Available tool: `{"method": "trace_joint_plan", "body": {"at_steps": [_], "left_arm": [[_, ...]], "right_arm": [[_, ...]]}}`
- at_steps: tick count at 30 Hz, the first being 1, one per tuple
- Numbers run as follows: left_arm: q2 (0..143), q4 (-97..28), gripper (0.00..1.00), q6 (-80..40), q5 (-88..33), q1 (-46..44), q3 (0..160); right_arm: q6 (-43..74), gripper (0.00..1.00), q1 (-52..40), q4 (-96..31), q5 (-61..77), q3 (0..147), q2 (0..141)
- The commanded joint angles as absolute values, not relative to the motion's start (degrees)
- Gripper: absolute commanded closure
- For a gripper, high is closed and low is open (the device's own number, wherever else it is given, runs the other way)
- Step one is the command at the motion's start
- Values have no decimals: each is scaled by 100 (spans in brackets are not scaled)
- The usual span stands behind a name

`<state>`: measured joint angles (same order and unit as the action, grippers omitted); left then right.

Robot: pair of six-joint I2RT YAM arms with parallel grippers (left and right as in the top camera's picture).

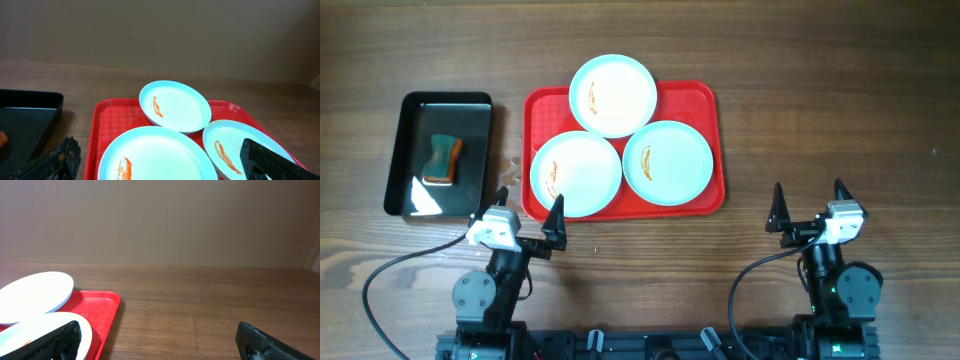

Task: Clean dirty plates on tray and stack at the side
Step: 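Move the left gripper toward the sponge in the black tray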

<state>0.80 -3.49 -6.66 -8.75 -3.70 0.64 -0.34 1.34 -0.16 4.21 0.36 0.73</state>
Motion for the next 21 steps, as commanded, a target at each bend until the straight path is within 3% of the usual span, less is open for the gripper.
{"method": "trace_joint_plan", "body": {"at_steps": [1,18,21], "left_arm": [[38,-373,0,-554,-803,-401,32],[38,-366,0,-558,-821,-403,32],[38,-255,0,-1739,-2016,-403,32]], "right_arm": [[-115,0,163,5,357,30,27],[-113,0,163,5,357,30,27],[-113,0,163,5,357,30,27]]}}
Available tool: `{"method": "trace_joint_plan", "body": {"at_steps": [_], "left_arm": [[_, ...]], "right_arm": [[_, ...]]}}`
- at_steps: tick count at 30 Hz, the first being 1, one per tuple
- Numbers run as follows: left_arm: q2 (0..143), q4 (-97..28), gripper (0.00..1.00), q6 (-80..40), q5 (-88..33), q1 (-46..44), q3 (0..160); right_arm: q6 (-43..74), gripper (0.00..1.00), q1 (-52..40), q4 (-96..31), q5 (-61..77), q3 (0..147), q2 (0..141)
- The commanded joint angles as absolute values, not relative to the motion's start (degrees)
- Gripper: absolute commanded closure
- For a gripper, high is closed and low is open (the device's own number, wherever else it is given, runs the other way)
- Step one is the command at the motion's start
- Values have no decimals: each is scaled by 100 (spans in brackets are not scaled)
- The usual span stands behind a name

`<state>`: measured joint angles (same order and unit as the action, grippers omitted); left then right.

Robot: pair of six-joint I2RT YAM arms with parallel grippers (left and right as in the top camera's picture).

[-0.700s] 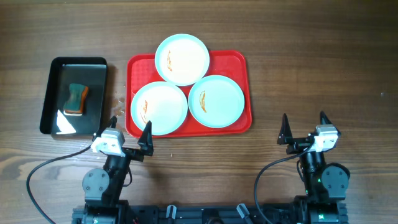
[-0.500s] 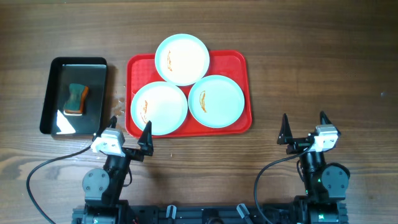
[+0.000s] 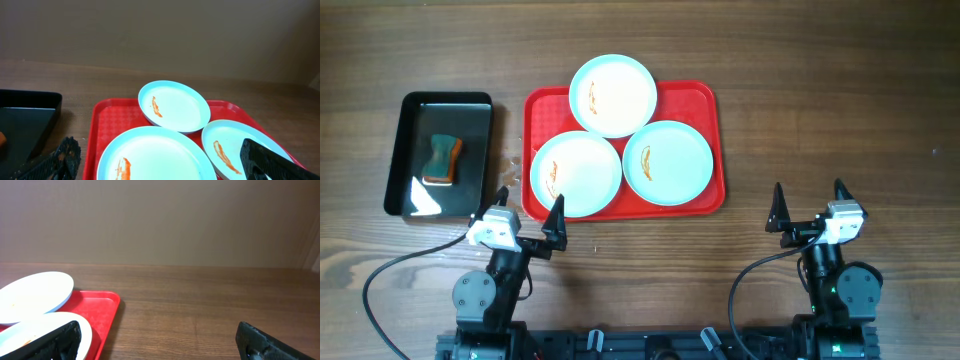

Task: Clean dirty plates on tray and stack at the side
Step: 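Move the left gripper toward the sponge in the black tray, then grasp the green-and-orange sponge with the left gripper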

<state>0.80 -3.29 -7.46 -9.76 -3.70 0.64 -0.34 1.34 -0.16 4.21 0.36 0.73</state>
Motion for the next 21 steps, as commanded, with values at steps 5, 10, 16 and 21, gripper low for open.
{"method": "trace_joint_plan", "body": {"at_steps": [5,10,16,21], "left_arm": [[38,591,0,-2902,-2908,-403,32],[141,886,0,-2895,-2285,-397,635],[3529,-2818,0,-1459,158,-397,4348],[7629,-6344,0,-1219,755,-276,8812]], "right_arm": [[-115,0,163,3,357,30,27],[-113,0,163,5,357,30,27],[-113,0,163,5,357,30,27],[-113,0,163,5,357,30,27]]}}
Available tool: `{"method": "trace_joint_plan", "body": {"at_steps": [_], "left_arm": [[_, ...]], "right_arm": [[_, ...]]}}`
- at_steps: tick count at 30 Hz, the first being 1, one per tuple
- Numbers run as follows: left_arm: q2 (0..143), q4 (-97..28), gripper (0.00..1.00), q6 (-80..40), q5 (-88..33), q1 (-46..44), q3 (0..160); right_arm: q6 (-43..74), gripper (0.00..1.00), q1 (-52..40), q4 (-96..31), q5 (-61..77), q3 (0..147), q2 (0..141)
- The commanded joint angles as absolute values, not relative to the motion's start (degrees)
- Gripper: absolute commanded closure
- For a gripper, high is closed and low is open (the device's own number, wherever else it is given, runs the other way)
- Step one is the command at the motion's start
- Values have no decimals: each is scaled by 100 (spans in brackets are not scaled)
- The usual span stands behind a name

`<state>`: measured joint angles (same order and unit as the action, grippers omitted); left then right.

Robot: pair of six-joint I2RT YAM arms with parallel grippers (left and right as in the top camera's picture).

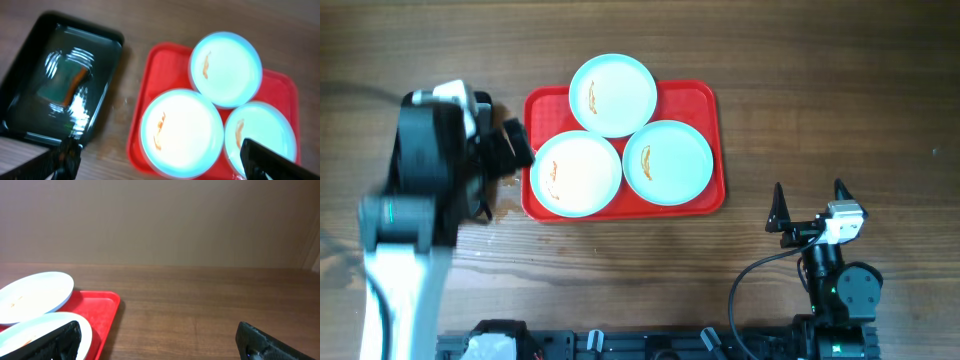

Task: Clean dirty plates on tray and stack at the side
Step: 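Grasp the green-and-orange sponge with the left gripper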

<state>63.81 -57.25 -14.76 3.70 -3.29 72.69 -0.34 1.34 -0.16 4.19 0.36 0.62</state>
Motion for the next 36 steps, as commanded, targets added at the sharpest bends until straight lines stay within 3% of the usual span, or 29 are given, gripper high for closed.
{"method": "trace_joint_plan", "body": {"at_steps": [1,4,6,9,13,18,22,33,36], "left_arm": [[7988,-6521,0,-1221,755,-276,9164],[8455,-6213,0,-1308,1826,-204,9301],[8718,-5920,0,-2502,2904,410,9301],[9203,-5935,0,-2770,2139,1584,9299],[10134,-5948,2,-2541,235,2585,9295],[11306,-5564,10,-563,215,2657,9295],[11806,-5481,18,548,-517,2657,9290],[11854,-4797,19,773,202,2648,8110],[11854,-4619,27,1037,45,2648,8110]], "right_arm": [[-113,0,163,5,357,30,27],[-115,0,163,5,357,30,27],[-115,0,163,5,357,30,27],[-115,0,163,5,357,30,27],[-113,0,163,5,357,30,27],[-113,0,163,5,357,30,27],[-113,0,163,5,357,30,27],[-115,0,163,5,357,30,27],[-113,0,163,3,357,30,27]]}}
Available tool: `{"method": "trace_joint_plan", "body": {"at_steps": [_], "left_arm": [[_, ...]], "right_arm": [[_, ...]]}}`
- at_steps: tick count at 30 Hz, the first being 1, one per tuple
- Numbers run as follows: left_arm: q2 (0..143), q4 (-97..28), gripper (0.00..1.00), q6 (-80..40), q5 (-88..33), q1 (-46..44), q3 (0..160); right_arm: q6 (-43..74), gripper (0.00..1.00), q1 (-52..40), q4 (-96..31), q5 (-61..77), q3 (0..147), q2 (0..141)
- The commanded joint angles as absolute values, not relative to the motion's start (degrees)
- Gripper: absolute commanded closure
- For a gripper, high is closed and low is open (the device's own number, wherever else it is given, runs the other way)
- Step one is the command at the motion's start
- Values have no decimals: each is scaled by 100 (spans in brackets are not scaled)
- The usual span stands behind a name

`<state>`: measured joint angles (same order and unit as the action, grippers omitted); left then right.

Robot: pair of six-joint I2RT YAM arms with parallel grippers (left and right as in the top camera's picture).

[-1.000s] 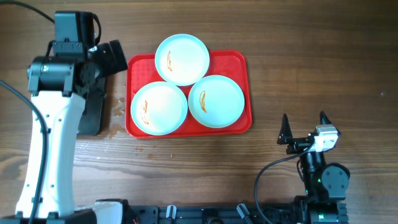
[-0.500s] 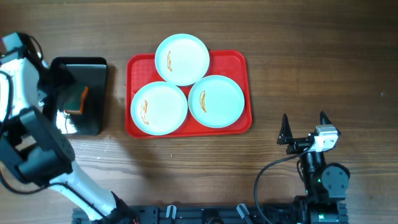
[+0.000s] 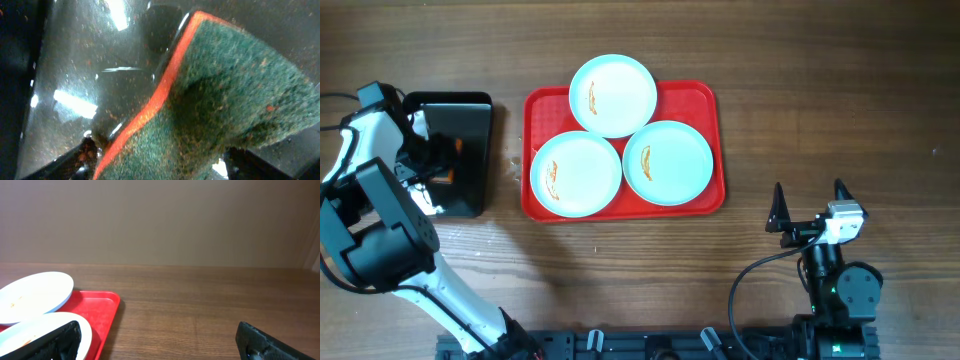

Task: Clean dirty plates on tray and stack at the side
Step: 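Grasp the green-and-orange sponge with the left gripper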

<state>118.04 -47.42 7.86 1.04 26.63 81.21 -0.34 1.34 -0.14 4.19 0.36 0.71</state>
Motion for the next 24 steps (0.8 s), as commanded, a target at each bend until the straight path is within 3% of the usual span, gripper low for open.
{"method": "trace_joint_plan", "body": {"at_steps": [1,5,7,8,10,15,17,24], "left_arm": [[11856,-4574,27,1076,3,2646,8110],[11854,-4401,26,1649,-357,2504,8110],[11856,-4377,30,1787,-587,2388,8110],[11856,-4366,42,1785,-617,2298,8110],[11856,-4372,52,1780,-596,2215,8110],[11856,-4410,68,1756,-287,2206,8110],[11856,-4403,96,1756,-183,2206,8110],[11413,-4259,96,878,307,2202,8517]], "right_arm": [[-113,0,163,3,357,30,27],[-115,0,163,5,357,30,27],[-115,0,163,3,357,30,27],[-115,0,163,5,357,30,27],[-113,0,163,5,357,30,27],[-113,0,163,5,357,30,27],[-113,0,163,5,357,30,27],[-115,0,163,3,357,30,27]]}}
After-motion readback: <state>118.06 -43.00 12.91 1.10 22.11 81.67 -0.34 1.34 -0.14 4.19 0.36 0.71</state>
